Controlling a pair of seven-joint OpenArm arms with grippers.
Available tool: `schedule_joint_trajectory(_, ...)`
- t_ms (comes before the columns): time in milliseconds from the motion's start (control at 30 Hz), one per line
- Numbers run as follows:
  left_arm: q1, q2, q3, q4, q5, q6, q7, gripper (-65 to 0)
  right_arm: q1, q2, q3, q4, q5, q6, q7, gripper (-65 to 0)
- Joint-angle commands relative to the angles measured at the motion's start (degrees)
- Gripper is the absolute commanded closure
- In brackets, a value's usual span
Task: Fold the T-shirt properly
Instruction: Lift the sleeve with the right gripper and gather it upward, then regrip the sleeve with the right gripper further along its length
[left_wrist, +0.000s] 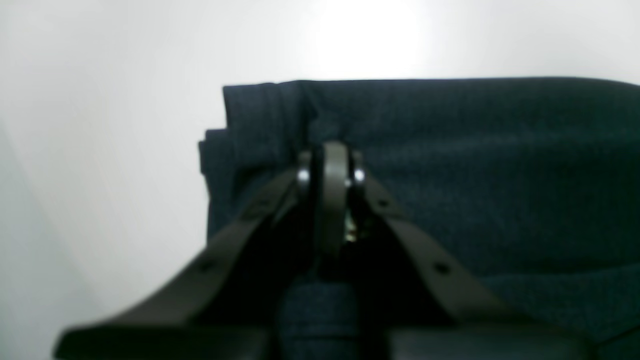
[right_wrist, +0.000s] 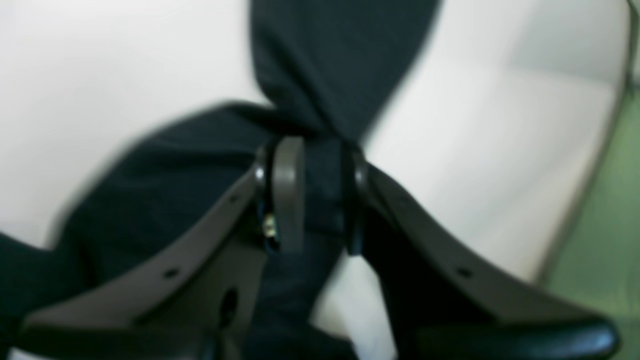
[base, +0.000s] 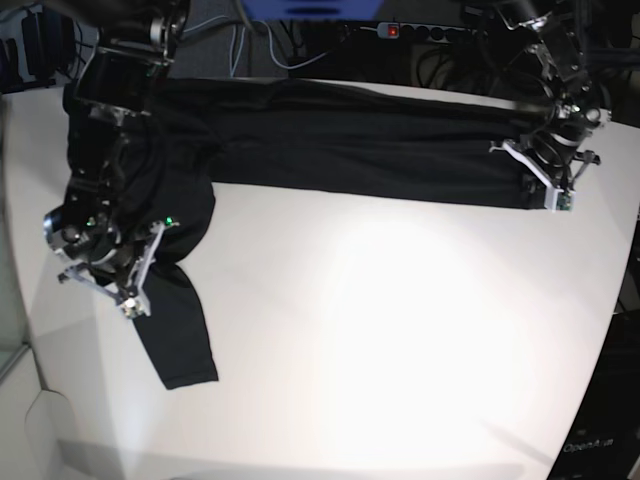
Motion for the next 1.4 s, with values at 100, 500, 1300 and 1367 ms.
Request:
schedule_joint_trajectory(100,1.5,0.5,0.1,-0.7,4.1,-0.6,6.5,-2.6,5.0,0.4,6.7,0.8,0.1,-0.3,-2.1,-11.2)
schedule_joint_trajectory(500,1.5,0.5,0.3,-0.7,4.1,-0.6,6.5,-2.6,10.0,-1.6,12.0,-9.9,0.4,-0.3,-3.4,-11.6)
schedule_joint_trajectory(1300,2.6,0.3,0.0,-0.6,4.1,-0.6,6.5,-2.6,12.9,-1.4,17.8,-27.1,4.1,-0.3,3.8,-47.9)
schedule_joint_trajectory(1367,2.7,0.2,0.0,-0.6,4.1,-0.6,6.5,-2.6,13.0,-0.2,18.6,-29.7,5.9,-0.3,4.3,-47.7)
